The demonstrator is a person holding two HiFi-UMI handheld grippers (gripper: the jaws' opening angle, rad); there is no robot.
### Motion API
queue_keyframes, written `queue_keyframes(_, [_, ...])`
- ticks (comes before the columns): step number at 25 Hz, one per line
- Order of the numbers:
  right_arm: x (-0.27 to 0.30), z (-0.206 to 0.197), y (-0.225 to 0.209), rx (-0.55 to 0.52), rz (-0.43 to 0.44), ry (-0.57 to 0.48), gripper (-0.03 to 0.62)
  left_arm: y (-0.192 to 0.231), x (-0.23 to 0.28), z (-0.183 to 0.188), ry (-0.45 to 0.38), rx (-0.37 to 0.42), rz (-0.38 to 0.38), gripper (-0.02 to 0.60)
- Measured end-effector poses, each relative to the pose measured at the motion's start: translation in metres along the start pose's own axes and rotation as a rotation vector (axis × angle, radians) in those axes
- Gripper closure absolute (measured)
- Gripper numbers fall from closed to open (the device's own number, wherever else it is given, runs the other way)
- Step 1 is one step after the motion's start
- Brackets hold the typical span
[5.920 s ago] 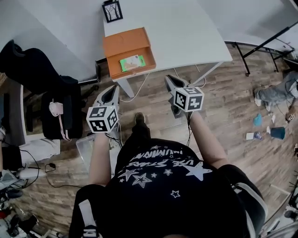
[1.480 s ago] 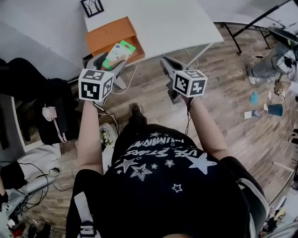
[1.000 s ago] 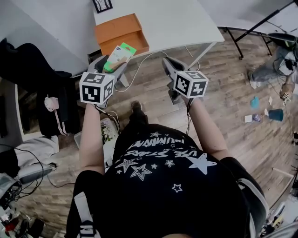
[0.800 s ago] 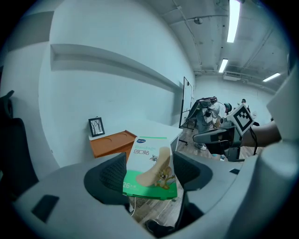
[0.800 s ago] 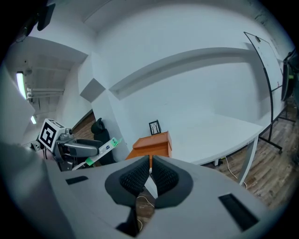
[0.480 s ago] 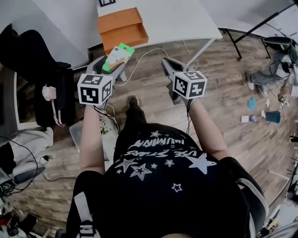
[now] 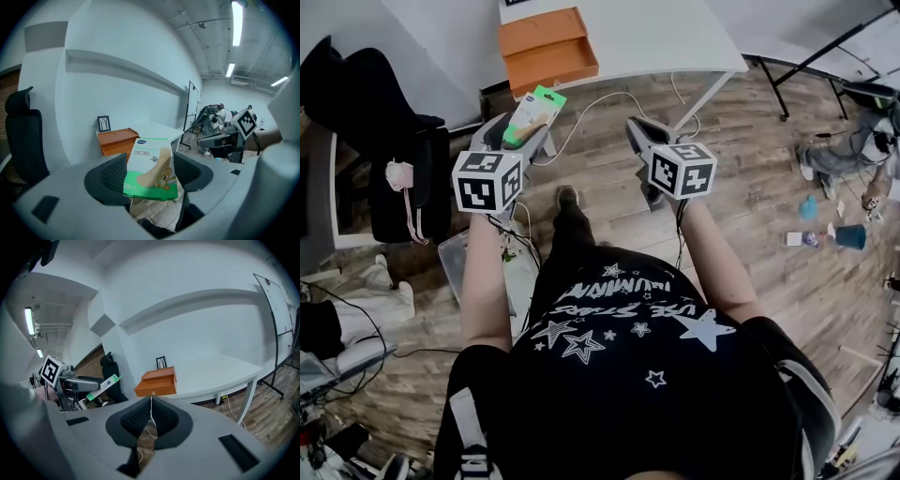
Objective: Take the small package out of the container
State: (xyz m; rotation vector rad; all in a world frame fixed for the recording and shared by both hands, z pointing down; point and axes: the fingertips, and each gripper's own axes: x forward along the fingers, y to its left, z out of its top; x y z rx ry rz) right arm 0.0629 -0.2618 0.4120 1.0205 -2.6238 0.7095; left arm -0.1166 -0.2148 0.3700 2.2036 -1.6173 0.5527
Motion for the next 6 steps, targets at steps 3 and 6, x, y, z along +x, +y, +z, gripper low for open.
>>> queue_keyframes(3, [-0.007, -0.024, 0.012, 0.002, 0.017, 0.003, 0.546, -0.007, -0.011, -0.024, -0.003, -0.006, 0.002, 0.239])
queue_keyframes(6, [-0.018, -0.091, 0.043, -0.034, 0.024, -0.012, 0.546, -0.015, -0.042, -0.098, -0.044, -0.01, 0.002, 0.239])
